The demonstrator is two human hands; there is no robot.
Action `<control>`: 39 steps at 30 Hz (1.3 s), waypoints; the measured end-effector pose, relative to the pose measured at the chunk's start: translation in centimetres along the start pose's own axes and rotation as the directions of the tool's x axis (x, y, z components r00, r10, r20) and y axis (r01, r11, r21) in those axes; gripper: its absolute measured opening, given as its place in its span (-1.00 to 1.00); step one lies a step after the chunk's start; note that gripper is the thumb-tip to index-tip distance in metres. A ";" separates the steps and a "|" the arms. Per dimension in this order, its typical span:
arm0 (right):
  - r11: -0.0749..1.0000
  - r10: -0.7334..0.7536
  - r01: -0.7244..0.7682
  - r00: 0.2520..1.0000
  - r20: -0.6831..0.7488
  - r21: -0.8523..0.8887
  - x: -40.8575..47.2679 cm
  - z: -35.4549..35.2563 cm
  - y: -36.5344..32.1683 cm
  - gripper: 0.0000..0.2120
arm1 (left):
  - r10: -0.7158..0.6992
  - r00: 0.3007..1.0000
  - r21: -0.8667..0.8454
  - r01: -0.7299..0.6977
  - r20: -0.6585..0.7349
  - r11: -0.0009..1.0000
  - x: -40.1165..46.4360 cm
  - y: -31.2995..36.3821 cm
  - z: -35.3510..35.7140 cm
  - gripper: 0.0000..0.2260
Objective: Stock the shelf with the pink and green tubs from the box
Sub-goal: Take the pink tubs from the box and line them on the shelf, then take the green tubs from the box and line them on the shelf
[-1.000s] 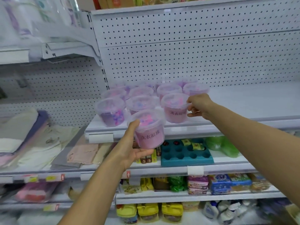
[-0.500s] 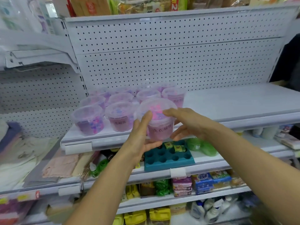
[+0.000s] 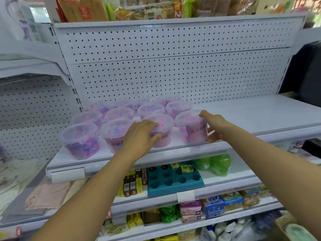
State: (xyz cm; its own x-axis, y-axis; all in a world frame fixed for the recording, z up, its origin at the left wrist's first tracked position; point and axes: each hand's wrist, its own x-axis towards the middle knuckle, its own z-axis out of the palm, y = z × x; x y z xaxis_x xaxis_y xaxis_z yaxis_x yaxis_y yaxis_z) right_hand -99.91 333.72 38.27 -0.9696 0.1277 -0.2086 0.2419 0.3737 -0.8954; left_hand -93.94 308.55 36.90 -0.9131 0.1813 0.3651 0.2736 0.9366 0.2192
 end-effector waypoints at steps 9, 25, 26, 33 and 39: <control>0.907 -0.343 0.291 0.930 -0.133 -0.303 1.0 0.8 1.7 -0.40 | 0.011 0.991 0.005 -0.010 -0.134 1.000 0.3 -0.8 1.2 -0.69; 0.525 -0.647 0.405 0.762 -0.042 -0.749 -1.2 2.8 3.6 -0.52 | 0.056 0.987 0.055 -0.049 -0.152 0.997 0.4 -1.0 1.6 -0.69; 0.512 -0.645 0.407 0.764 -0.026 -0.757 -1.3 2.8 3.8 -0.48 | 0.069 0.985 0.083 -0.056 -0.156 0.995 0.4 -1.0 1.7 -0.67; 0.455 -0.780 0.446 0.618 -0.103 -0.770 -4.8 -0.7 8.1 -0.42 | 0.166 0.946 0.053 -0.158 -0.278 0.986 -0.8 4.4 4.0 -0.42; 0.599 -0.733 0.375 0.613 -0.296 -0.708 -9.1 -8.2 16.5 -0.44 | 0.309 0.931 -0.016 -0.318 -0.193 0.948 -2.6 14.8 9.7 -0.38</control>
State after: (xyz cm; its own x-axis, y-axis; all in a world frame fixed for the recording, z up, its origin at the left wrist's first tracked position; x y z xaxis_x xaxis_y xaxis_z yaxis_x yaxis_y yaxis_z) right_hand -86.79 346.27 28.58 -0.7605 0.0758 0.6449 -0.1927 0.9221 -0.3356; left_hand -90.43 324.84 30.45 -0.7074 0.4006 0.5823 0.5545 0.8254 0.1058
